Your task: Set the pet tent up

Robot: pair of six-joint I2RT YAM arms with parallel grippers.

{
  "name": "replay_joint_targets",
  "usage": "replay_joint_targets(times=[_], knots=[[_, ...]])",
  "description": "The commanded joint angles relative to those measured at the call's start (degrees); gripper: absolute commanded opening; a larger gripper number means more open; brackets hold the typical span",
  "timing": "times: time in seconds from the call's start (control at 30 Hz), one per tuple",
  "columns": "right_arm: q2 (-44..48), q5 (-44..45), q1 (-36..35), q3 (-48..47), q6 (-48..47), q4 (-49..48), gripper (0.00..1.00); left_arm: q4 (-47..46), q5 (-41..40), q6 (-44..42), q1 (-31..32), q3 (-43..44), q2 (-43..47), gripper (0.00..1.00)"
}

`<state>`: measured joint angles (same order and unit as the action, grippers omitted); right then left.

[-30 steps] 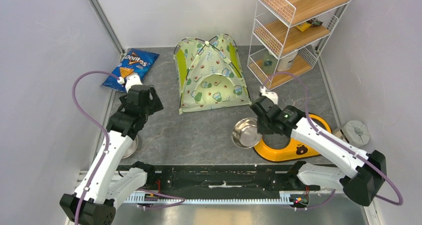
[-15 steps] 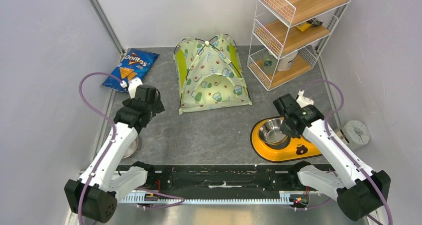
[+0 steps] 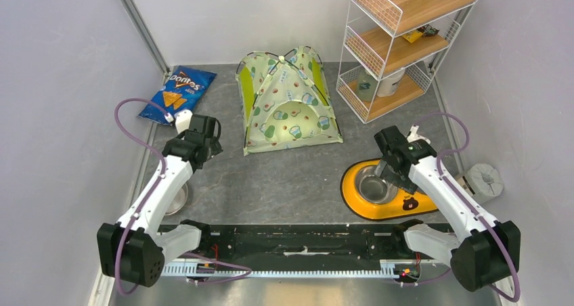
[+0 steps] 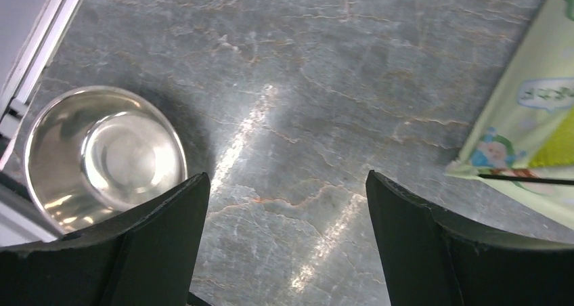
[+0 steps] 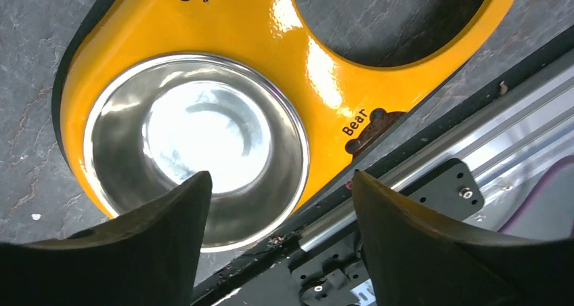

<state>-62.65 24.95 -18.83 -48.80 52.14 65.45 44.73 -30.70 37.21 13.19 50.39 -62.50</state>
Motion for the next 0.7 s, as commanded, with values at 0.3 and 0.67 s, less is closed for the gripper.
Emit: replay_joint_targets(times=[0.3,0.67], knots=[[-1.5,6.8,0.7,-13.5,-2.6,2.4,0.94,8.3,-12.8,15.0,-6.1,-3.6,-6.5,0.94],[-2.3,6.1,1.1,-15.5,-3.6,0.3,0.91,0.5,-7.8,11.6,-17.4,-6.2,-13.7,0.76]])
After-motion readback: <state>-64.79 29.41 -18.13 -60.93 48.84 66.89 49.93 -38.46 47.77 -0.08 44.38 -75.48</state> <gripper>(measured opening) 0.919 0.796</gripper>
